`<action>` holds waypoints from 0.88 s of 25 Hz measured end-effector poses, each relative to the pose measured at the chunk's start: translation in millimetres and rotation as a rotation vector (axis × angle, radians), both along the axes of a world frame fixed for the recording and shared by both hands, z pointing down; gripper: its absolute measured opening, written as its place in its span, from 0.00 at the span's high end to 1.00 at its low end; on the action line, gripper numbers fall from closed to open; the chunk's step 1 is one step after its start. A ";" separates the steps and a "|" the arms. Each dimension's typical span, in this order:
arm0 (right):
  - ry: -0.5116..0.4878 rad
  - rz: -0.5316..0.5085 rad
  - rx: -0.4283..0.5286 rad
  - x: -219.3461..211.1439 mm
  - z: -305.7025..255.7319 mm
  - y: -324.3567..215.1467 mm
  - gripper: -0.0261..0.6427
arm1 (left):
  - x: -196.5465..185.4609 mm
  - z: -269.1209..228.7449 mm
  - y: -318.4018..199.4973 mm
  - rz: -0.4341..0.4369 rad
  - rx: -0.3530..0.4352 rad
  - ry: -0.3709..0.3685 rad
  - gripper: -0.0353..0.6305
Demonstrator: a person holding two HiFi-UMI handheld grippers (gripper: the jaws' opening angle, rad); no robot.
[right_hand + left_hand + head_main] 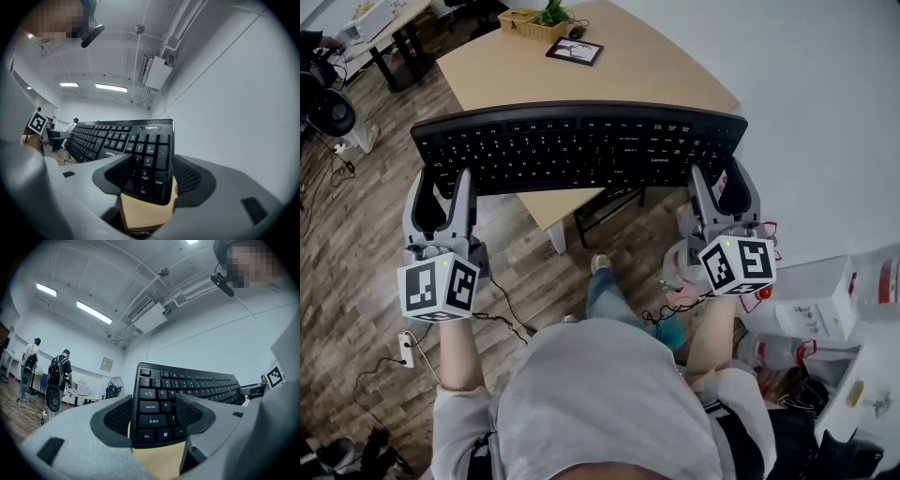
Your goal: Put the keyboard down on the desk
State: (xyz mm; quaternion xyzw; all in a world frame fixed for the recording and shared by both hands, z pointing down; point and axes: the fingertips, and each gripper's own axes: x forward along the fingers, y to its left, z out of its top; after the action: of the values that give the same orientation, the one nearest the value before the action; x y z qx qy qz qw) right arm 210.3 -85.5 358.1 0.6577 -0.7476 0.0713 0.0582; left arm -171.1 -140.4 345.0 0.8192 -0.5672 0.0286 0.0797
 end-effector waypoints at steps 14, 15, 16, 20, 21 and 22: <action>-0.003 -0.037 0.037 2.7 4.2 -8.8 0.58 | 1.1 1.6 7.7 -0.043 0.032 -0.007 0.52; -0.003 -0.041 0.038 2.7 3.3 -9.3 0.58 | 1.0 1.0 8.9 -0.047 0.032 -0.006 0.52; -0.002 -0.046 0.039 2.5 2.4 -10.0 0.58 | 0.6 0.4 10.4 -0.053 0.032 -0.006 0.52; -0.005 -0.041 0.038 1.8 2.6 -8.1 0.58 | 0.1 -0.9 10.4 -0.050 0.032 -0.008 0.52; -0.009 -0.033 0.035 1.7 3.8 -6.4 0.58 | 0.5 -0.8 8.9 -0.041 0.029 -0.012 0.52; -0.013 -0.027 0.032 1.6 5.1 -5.3 0.58 | 0.7 -0.9 7.5 -0.034 0.025 -0.016 0.52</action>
State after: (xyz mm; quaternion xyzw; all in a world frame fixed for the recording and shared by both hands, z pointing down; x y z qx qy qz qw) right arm 211.9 -90.8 363.2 0.6480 -0.7578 0.0629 0.0439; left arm -170.4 -132.9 344.0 0.8101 -0.5820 0.0268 0.0652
